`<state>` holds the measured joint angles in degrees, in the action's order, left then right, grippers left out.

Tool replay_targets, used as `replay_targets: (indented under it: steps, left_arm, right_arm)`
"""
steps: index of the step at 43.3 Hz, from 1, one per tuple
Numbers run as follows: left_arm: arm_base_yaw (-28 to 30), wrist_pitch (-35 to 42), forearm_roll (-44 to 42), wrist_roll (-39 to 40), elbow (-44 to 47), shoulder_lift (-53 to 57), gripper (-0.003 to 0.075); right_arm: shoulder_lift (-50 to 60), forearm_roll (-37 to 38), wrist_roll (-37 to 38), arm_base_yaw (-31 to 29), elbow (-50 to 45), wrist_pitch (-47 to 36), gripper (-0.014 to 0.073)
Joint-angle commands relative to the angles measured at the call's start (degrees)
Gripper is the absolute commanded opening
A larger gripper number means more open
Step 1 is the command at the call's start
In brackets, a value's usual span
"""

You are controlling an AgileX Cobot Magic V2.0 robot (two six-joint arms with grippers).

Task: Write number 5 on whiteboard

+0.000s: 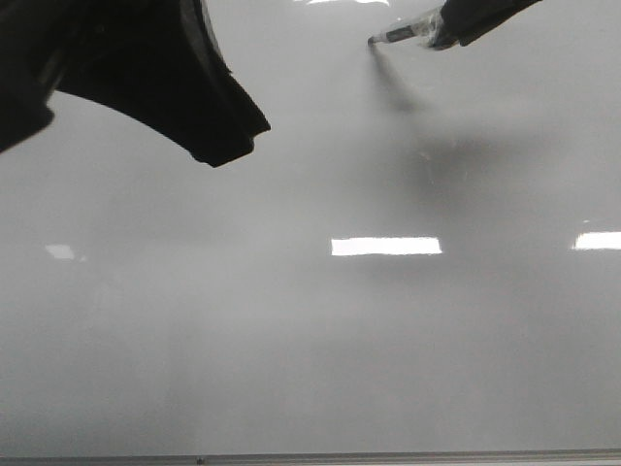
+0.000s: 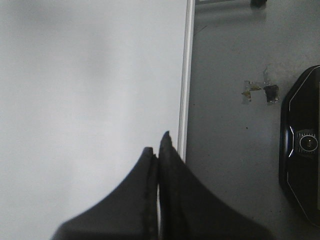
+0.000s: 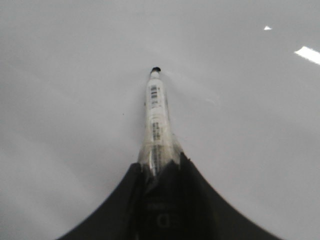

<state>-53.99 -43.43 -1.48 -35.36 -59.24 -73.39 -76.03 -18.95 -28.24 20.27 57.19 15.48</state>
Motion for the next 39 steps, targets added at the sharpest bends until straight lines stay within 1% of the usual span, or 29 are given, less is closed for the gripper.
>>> replay_targets:
  steps: [1, 10, 18, 24, 32, 35, 39]
  left_arm:
    - [-0.4, 2.9, 0.5, 0.5, -1.9, 1.7, -0.0020]
    - [-0.4, 2.9, 0.5, 0.5, -1.9, 1.7, -0.0020]
    - [-0.4, 2.9, 0.5, 0.5, -1.9, 1.7, -0.0020]
    - [-0.4, 2.9, 0.5, 0.5, -1.9, 1.7, -0.0020]
    - [-0.4, 3.0, 0.5, 0.5, -1.9, 1.7, -0.0020]
    - [-0.4, 3.0, 0.5, 0.5, -1.9, 1.7, -0.0020]
    - [-0.4, 3.0, 0.7, 0.5, -1.9, 1.7, -0.0020]
  right_arm:
    - [0.3, -0.8, -0.3, 0.8, 1.4, -1.5, -0.0060]
    - [-2.6, -0.8, -0.3, 3.5, -0.6, -1.0, -0.0060]
    - [-2.3, -1.2, -0.1, 3.5, -1.0, -1.3, -0.0060]
    - [-0.2, -1.2, 0.7, 1.5, -2.5, -0.9, -0.0060]
    - [2.7, -1.3, 0.7, -3.8, -7.5, 0.0, -0.0060]
    - [3.0, -1.5, 0.7, -4.0, -9.3, 0.0, -0.0060]
    - [2.4, -2.7, 0.7, -2.4, -10.9, -0.4, -0.0060]
